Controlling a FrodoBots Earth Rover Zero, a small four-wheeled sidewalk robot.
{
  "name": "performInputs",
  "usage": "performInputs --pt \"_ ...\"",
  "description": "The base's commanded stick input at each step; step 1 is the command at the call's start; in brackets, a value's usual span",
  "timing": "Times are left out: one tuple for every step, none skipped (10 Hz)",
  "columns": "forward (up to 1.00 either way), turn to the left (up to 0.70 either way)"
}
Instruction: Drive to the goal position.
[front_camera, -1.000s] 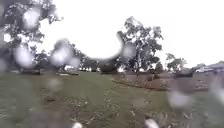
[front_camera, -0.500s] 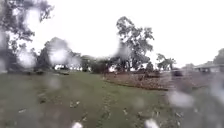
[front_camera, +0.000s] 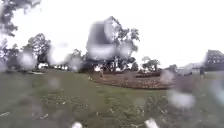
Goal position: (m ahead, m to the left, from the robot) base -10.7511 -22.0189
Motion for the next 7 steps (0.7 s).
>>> performInputs --pt "0.0 -1.0" --pt "0.0 -1.0" --pt "0.0 -1.0" --pt "0.0 -1.0" --pt "0.0 -1.0" --pt "0.0 -1.0" --pt "0.0 -1.0"
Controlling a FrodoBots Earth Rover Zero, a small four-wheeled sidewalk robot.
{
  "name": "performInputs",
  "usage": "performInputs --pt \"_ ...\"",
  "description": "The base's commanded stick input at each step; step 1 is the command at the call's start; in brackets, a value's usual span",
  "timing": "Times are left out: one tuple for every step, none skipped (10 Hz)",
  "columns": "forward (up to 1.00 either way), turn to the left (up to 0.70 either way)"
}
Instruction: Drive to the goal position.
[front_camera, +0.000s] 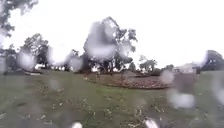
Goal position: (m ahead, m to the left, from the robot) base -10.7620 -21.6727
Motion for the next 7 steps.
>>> performInputs --pt "0.0 -1.0" --pt "0.0 -1.0" --pt "-0.2 -0.76" --pt "-0.68 -0.2" --pt "-1.0 0.41" --pt "-1.0 0.41" --pt "-1.0 0.41"
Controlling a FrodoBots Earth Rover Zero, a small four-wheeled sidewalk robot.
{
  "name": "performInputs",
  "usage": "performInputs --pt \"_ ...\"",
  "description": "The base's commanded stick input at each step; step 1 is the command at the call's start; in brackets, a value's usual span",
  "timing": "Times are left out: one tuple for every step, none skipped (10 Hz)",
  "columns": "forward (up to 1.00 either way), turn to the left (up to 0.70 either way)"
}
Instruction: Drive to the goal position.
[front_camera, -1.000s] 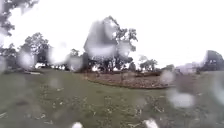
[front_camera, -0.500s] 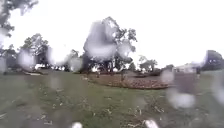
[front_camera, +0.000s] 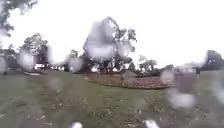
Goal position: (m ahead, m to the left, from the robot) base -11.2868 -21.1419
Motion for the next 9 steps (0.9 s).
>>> performInputs --pt "-1.0 0.41" --pt "-1.0 0.41" --pt "-1.0 0.41" --pt "-1.0 0.41" --pt "-1.0 0.41" --pt "-1.0 0.41" --pt "-1.0 0.41" --pt "-1.0 0.41" --pt "-1.0 0.41"
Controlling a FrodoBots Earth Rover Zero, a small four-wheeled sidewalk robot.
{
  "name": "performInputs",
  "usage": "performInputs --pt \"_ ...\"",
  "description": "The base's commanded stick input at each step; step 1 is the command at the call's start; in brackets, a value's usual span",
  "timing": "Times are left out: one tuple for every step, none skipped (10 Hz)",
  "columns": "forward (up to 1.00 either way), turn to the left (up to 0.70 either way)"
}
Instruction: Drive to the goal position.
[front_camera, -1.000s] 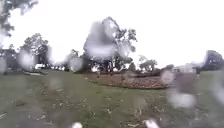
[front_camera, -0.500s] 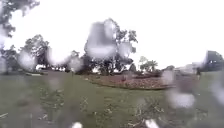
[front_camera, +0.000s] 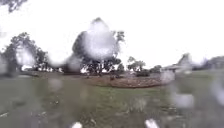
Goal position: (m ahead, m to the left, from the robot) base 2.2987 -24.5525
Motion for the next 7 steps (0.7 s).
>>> performInputs --pt "-1.0 0.41" --pt "-1.0 0.41" --pt "-1.0 0.41" --pt "-1.0 0.41" --pt "-1.0 0.41" --pt "-0.52 0.28" --pt "0.45 0.1"
